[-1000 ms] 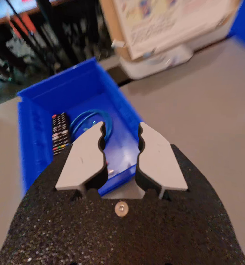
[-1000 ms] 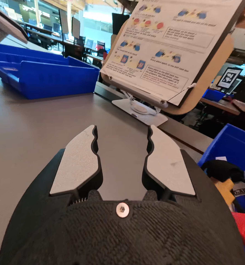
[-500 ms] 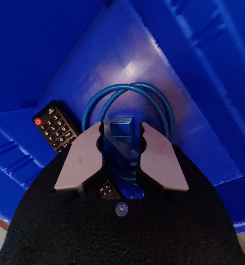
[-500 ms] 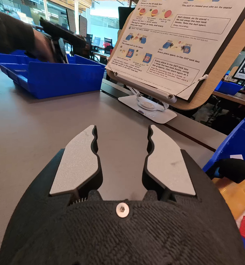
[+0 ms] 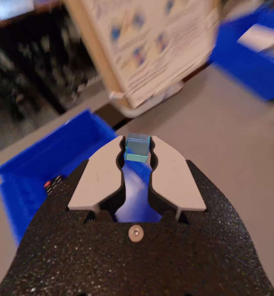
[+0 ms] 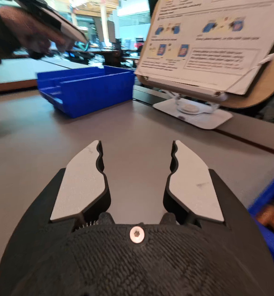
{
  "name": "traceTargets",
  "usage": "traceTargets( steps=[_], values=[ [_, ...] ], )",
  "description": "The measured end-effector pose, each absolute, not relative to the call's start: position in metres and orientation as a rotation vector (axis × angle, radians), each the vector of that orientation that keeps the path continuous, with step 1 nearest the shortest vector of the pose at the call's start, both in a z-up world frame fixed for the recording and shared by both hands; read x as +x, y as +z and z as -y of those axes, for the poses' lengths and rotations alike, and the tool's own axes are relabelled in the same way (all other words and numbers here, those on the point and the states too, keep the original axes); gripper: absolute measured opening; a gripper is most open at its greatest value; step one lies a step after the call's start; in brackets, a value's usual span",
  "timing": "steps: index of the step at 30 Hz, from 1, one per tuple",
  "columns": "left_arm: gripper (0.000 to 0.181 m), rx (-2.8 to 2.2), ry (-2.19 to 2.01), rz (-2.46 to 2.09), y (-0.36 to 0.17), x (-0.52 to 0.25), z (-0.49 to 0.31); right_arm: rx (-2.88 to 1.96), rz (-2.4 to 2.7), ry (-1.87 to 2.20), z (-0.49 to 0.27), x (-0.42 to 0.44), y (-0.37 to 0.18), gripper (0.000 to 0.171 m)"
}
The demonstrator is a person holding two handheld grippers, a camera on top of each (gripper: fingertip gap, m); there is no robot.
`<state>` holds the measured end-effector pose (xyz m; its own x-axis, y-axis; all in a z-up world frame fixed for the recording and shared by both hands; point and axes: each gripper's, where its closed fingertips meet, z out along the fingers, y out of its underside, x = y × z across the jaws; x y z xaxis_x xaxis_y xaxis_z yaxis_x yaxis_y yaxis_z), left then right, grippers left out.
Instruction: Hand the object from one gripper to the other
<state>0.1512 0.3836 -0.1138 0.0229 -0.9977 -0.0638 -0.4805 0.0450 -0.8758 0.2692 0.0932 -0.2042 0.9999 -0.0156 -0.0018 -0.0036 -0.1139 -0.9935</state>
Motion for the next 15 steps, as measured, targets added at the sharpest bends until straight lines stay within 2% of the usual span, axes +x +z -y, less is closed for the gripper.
traceTargets(
  steps=[1, 4, 7, 10, 15],
  values=[
    [0.028, -1.439, -0.976, -1.527, -0.097, 0.150, -0.356, -1.677, -0.005, 0.080, -0.096, 0.257, -0.203, 0.082],
    [0.028, -1.102, -1.268, -1.477, -0.075, 0.148, -0.266, -1.642, 0.010, 0.427, -0.100, 0.213, -0.195, 0.088],
    [0.028, -0.750, -1.440, -1.477, -0.090, 0.149, -0.180, -1.528, -0.032, 0.894, -0.096, 0.172, -0.177, 0.088],
    [0.028, -0.569, -1.507, -1.482, -0.121, 0.158, -0.129, -1.352, -0.111, 1.279, -0.087, 0.160, -0.157, 0.068],
    [0.027, -0.460, -1.523, -1.566, -0.146, 0.163, -0.091, -1.325, -0.144, 1.433, -0.085, 0.155, -0.160, 0.064]
  ],
)
